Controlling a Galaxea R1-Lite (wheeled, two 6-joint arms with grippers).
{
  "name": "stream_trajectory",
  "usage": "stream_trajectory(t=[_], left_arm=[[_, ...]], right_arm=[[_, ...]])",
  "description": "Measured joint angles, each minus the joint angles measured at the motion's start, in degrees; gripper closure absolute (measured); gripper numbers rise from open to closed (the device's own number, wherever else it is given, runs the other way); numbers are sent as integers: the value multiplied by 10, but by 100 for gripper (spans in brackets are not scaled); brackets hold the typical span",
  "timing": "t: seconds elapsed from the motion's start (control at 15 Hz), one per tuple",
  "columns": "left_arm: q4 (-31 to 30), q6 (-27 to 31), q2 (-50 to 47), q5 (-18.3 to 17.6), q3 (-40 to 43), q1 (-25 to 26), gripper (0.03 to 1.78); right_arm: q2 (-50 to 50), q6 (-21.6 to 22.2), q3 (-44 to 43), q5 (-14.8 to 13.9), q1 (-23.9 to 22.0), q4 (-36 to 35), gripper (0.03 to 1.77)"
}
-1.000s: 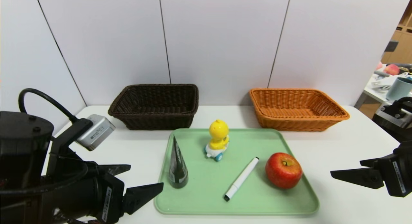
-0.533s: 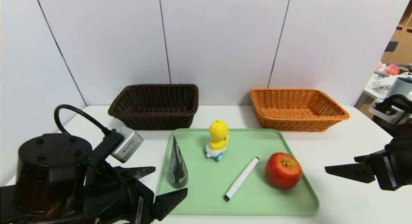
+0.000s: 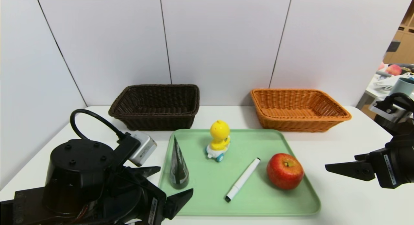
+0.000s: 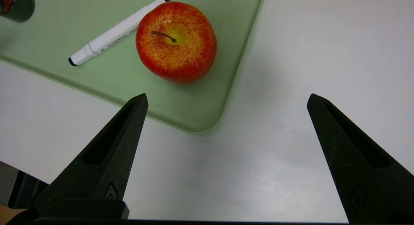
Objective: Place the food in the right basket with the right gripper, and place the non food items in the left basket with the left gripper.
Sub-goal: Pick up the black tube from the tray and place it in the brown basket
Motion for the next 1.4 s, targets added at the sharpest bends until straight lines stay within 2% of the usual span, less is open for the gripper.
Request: stream_trajectory(t=[0.2,0.4,0.67,1.0,1.4], left_arm=[[-30,5,19,1,0,0,12],[-107,7,58,7,-2,-1,12],[-184,25,120,41,2,0,12],[-198,27,157,44,1,7,12],[-196,41,156,55,-4,11,12]], right_arm=[[-2,0,1,0,1,0,10],[-8,0,2,1,1,1,10],[-21,0,2,1,1,3,10],[-35,-1,3,1,1,4,10],[-46,-1,5,2,1,6,10]])
